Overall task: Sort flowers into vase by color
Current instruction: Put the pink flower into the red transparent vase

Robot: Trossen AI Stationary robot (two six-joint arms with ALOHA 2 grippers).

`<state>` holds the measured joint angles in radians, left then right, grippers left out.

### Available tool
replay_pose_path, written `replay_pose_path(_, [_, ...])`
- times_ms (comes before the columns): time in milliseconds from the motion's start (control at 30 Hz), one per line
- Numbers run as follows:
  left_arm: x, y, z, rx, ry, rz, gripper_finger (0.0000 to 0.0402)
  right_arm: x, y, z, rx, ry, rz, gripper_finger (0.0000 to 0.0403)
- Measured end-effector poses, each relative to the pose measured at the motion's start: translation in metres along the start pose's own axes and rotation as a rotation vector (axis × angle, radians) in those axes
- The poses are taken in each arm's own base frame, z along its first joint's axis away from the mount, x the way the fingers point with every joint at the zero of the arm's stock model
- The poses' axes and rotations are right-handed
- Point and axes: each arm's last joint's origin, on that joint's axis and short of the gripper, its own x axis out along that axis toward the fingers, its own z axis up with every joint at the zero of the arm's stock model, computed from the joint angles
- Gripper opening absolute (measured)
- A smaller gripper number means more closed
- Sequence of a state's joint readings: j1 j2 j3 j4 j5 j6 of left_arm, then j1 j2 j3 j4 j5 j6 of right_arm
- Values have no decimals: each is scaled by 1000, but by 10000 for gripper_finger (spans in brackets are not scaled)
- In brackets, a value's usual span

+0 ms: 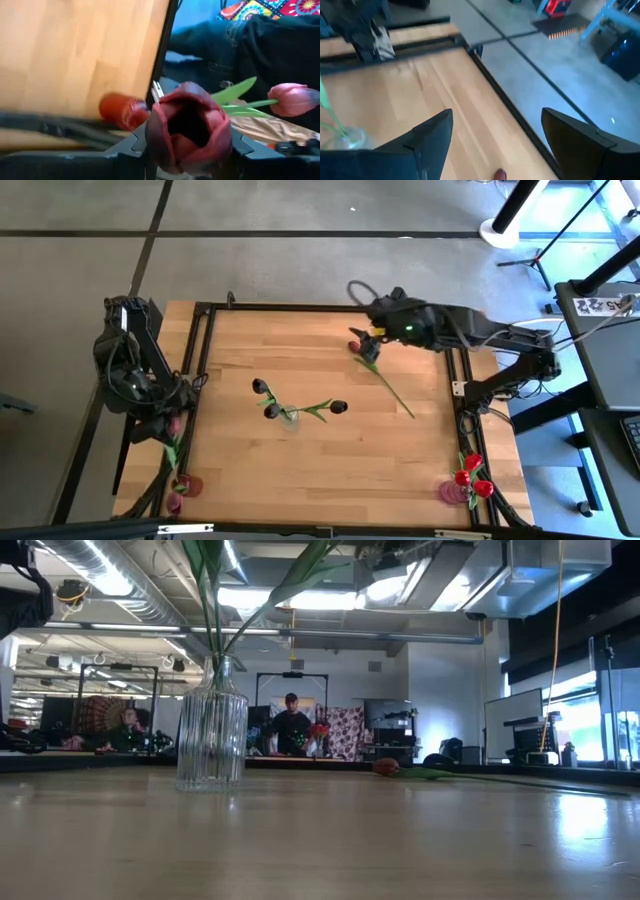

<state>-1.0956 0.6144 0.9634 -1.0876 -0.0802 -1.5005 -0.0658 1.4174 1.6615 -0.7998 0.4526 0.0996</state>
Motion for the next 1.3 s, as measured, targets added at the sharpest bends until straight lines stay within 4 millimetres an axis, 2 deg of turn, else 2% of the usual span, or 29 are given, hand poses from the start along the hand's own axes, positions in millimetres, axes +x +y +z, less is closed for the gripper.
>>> replay_pose_path(133, [0, 0, -3, -96, 103, -5, 128, 21, 3, -8, -19, 94, -24, 303])
replay_pose_path(233, [-1, 0, -5, -196, 160, 1, 128, 38, -2, -16, 40, 182, -16, 303])
replay_pose_path(500, [-1, 2, -4, -443, 144, 48, 128, 82, -5, -32, 70, 351, 16, 303])
replay_pose_path(667, [-1, 2, -6, -554, 205, 62, 135, 92, -1, -35, 62, 364, 18, 303])
replay_pose_path(833, [-2, 1, -9, -559, 298, 77, 157, 101, -4, -43, 110, 431, -15, 303])
replay_pose_path(933, [-2, 1, -10, -570, 326, 88, 157, 113, -8, -52, 149, 515, -20, 303])
replay_pose_path(1067, [-2, -2, -9, -578, 333, 53, 149, 140, -13, -75, 170, 630, -32, 303])
replay_pose_path(1200, [-2, -6, -7, -581, 290, -1, 147, 169, -23, -109, 260, 777, -5, 303])
replay_pose_path(1300, [-1, -6, -7, -587, 255, 1, 159, 185, -28, -133, 273, 825, -23, 303])
